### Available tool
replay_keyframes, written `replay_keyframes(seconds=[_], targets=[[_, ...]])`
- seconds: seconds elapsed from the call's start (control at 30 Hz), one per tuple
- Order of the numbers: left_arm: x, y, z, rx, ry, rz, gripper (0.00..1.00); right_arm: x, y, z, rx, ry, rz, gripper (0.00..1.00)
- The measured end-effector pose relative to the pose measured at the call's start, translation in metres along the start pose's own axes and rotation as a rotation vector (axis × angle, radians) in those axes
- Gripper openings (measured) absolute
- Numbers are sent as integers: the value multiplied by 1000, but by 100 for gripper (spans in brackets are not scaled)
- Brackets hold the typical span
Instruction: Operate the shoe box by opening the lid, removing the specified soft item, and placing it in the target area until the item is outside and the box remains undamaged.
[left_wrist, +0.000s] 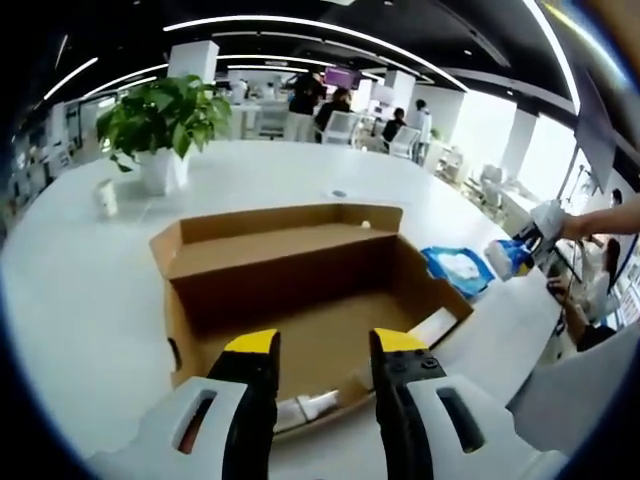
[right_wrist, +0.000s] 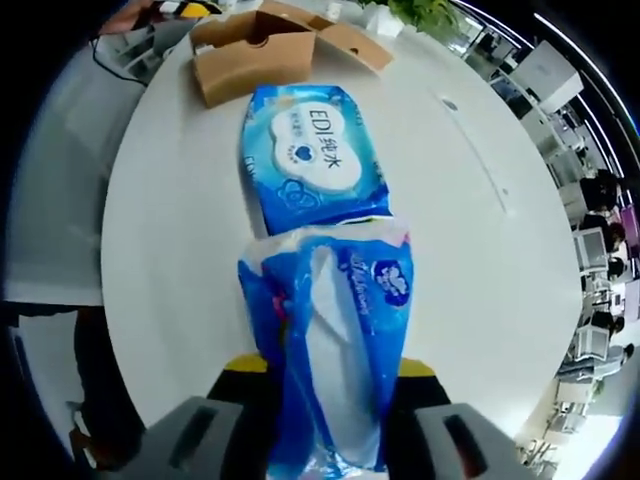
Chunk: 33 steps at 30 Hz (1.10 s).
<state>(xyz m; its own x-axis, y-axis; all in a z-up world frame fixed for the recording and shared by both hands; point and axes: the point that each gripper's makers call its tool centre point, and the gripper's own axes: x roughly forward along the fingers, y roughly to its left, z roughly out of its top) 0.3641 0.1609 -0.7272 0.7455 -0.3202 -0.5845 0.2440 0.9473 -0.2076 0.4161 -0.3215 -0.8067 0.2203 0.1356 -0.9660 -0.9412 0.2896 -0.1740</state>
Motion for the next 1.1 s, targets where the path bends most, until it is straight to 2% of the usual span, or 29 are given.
replay_keyframes(seconds=[0.23,1.1], targets=[[1,2,1,1,-4,3,36,12,-8,-2,-12,6,6,39],[2,6,-6,12,20,21,36,28,-18,-4,-83,28,27,43]])
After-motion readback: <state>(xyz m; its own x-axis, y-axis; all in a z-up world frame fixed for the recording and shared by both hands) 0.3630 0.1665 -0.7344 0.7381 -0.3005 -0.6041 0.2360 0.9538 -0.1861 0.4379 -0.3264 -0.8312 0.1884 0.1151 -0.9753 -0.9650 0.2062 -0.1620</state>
